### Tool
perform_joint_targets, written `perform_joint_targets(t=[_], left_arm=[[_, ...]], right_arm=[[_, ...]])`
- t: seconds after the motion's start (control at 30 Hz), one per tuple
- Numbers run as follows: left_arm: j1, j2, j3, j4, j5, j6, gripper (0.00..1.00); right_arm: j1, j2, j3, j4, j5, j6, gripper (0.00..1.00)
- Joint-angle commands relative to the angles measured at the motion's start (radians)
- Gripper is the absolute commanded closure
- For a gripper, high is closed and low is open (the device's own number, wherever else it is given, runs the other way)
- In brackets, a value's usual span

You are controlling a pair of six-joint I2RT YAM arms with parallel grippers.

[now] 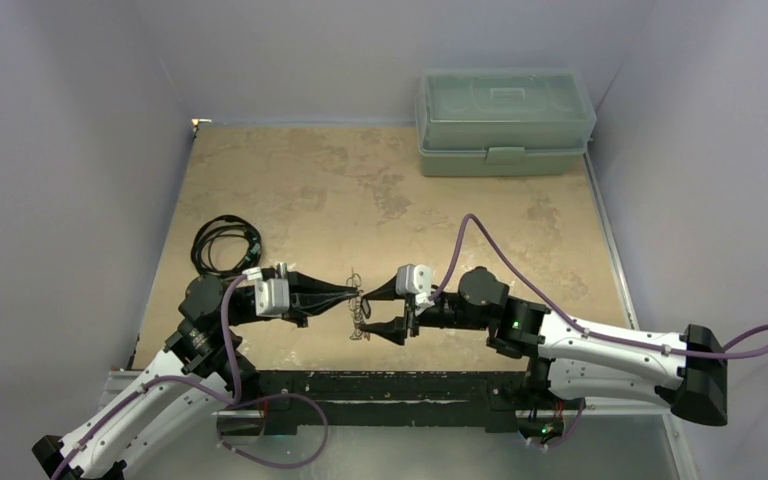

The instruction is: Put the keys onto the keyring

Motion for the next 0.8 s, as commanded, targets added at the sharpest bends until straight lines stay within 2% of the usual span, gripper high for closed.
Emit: perform_joint_targets(t=[0.0, 0.17, 0.33, 0.4, 0.67, 0.77], left_arm=[[0.006, 0.0, 0.0, 0.07, 0.012, -0.014, 1.0], [0.007, -0.001, -0.002, 0.07, 0.011, -0.014, 1.0], [0.007, -0.003, -0.002, 0.069, 0.011, -0.014, 1.0], [0.007, -0.004, -0.002, 0.067, 0.01, -0.013, 1.0], [0.007, -0.004, 0.001, 0.067, 0.009, -0.012, 1.0], [0.007, -0.003, 0.0, 0.066, 0.01, -0.011, 1.0]], right_arm=[[0.002, 0.024, 0.056, 0.051, 0.056, 0.013, 0.42], [0.002, 0.033, 0.063, 0.061, 0.067, 0.011, 0.46], [0.002, 0.025, 0.063, 0.054, 0.074, 0.003, 0.68], [0.002, 0.019, 0.064, 0.042, 0.079, 0.0, 0.73], [0.002, 0.005, 0.072, -0.015, 0.065, -0.014, 0.76], [0.002, -0.001, 0.082, -0.047, 0.068, -0.022, 0.72]])
